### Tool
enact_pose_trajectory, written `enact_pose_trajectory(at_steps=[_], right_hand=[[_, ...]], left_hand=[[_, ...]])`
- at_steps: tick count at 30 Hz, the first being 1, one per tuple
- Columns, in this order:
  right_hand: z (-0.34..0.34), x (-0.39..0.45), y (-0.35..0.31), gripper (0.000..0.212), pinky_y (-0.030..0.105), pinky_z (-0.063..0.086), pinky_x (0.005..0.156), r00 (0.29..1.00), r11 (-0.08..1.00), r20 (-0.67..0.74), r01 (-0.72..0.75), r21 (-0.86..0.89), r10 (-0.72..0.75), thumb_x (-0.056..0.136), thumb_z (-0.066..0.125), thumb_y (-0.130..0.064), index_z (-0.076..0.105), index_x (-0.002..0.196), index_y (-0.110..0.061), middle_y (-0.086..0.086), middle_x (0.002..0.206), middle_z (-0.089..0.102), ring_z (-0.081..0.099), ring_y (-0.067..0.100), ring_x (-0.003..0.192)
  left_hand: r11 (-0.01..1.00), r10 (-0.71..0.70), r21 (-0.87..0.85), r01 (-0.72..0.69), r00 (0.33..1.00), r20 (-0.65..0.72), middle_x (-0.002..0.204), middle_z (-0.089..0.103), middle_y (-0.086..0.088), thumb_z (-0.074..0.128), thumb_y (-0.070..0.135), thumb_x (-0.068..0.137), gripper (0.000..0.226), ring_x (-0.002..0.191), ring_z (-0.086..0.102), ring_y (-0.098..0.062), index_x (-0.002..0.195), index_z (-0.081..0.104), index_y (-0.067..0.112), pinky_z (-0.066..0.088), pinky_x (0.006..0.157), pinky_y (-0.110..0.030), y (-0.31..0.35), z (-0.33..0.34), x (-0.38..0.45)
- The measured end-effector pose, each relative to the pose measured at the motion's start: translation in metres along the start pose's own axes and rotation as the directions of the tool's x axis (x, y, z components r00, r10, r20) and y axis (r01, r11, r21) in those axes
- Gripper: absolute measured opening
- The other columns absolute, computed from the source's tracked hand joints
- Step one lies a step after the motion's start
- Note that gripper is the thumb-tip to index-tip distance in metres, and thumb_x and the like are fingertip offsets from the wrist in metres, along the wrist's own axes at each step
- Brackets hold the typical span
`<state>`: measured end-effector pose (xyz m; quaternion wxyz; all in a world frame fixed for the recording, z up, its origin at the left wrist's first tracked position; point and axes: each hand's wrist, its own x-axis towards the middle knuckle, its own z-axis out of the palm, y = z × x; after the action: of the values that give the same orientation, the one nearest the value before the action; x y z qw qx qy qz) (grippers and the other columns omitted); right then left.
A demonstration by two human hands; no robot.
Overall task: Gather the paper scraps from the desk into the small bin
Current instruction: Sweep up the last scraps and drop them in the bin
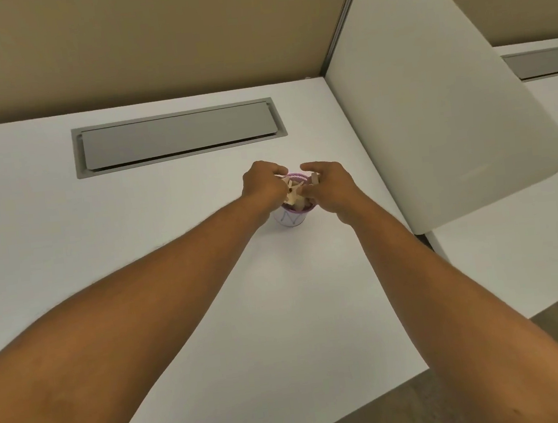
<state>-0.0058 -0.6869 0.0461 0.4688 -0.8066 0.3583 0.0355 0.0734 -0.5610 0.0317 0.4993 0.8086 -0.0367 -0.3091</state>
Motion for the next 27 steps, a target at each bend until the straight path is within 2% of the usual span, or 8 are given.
enact_pose_trajectory(at_steps=[6,8,12,15,17,20,24,27], right_hand=[[-0.002,0.012,0.0,0.046,0.044,0.061,0.091,0.997,0.996,-0.056,-0.054,-0.074,0.05,0.091,0.063,-0.003,0.056,0.134,-0.016,0.013,0.13,0.066,0.068,0.028,0.11],[-0.001,0.011,-0.001,0.049,0.044,0.06,0.09,0.999,0.984,-0.053,-0.012,-0.177,0.003,0.087,0.069,-0.002,0.055,0.133,-0.012,0.013,0.124,0.069,0.067,0.028,0.109],[0.011,0.007,-0.004,0.041,0.034,0.056,0.08,0.985,0.953,-0.133,0.063,-0.297,-0.107,0.089,0.06,0.0,0.058,0.129,-0.01,0.015,0.117,0.071,0.069,0.03,0.101],[0.022,0.006,0.0,0.034,0.035,0.059,0.079,0.971,0.951,-0.189,0.087,-0.295,-0.147,0.089,0.055,-0.001,0.062,0.122,-0.009,0.013,0.106,0.075,0.071,0.029,0.092],[0.027,0.005,0.003,0.028,0.025,0.055,0.067,0.966,0.962,-0.218,0.082,-0.259,-0.141,0.092,0.05,-0.002,0.064,0.115,-0.012,0.008,0.097,0.074,0.07,0.026,0.084],[0.032,0.004,0.009,0.019,0.011,0.044,0.05,0.957,0.972,-0.253,0.087,-0.22,-0.143,0.098,0.048,-0.009,0.064,0.101,-0.017,-0.004,0.08,0.068,0.065,0.02,0.074],[0.023,0.0,0.011,0.03,0.027,0.058,0.073,0.961,0.959,-0.196,0.145,-0.243,-0.195,0.094,0.055,-0.009,0.065,0.122,-0.014,0.004,0.097,0.073,0.07,0.022,0.083],[0.012,-0.001,0.013,0.031,0.032,0.061,0.08,0.963,0.973,-0.185,0.168,-0.161,-0.197,0.094,0.057,-0.004,0.069,0.121,-0.014,0.007,0.108,0.077,0.073,0.022,0.094]], left_hand=[[0.991,-0.011,-0.135,0.006,0.999,-0.04,0.124,0.072,-0.009,0.078,0.012,0.089,0.023,0.103,0.075,-0.033,0.111,0.074,0.01,0.065,0.09,-0.045,0.002,0.004,0.004],[0.994,0.019,-0.106,-0.026,0.997,-0.069,0.127,0.072,-0.008,0.071,0.015,0.095,0.013,0.105,0.074,-0.032,0.107,0.075,0.015,0.064,0.092,-0.046,0.003,0.005,0.003],[0.989,0.127,0.079,-0.122,0.99,-0.057,0.136,0.069,-0.009,0.061,0.003,0.098,0.031,0.122,0.067,-0.028,0.125,0.074,0.009,0.058,0.102,-0.041,0.001,0.007,-0.002],[0.958,0.221,0.193,-0.214,0.975,-0.018,0.119,0.077,-0.01,0.063,0.0,0.093,0.029,0.107,0.072,-0.028,0.116,0.079,0.01,0.06,0.094,-0.04,-0.003,0.008,-0.003],[0.935,0.257,0.253,-0.248,0.966,0.0,0.105,0.08,-0.009,0.062,0.0,0.091,0.029,0.094,0.074,-0.027,0.107,0.082,0.012,0.062,0.085,-0.038,-0.008,0.01,-0.002],[0.949,0.223,0.224,-0.222,0.975,0.018,0.094,0.08,-0.006,0.062,0.006,0.091,0.025,0.08,0.073,-0.021,0.1,0.084,0.015,0.063,0.085,-0.042,-0.014,0.014,0.0],[0.867,0.387,0.333,-0.372,0.922,0.021,0.102,0.08,-0.006,0.061,0.004,0.091,0.031,0.089,0.074,-0.024,0.11,0.082,0.016,0.063,0.085,-0.039,-0.017,0.011,-0.008],[0.85,0.45,0.314,-0.422,0.893,-0.018,0.11,0.08,-0.006,0.064,0.004,0.092,0.029,0.098,0.074,-0.024,0.114,0.08,0.014,0.061,0.09,-0.037,-0.017,0.002,-0.011]])
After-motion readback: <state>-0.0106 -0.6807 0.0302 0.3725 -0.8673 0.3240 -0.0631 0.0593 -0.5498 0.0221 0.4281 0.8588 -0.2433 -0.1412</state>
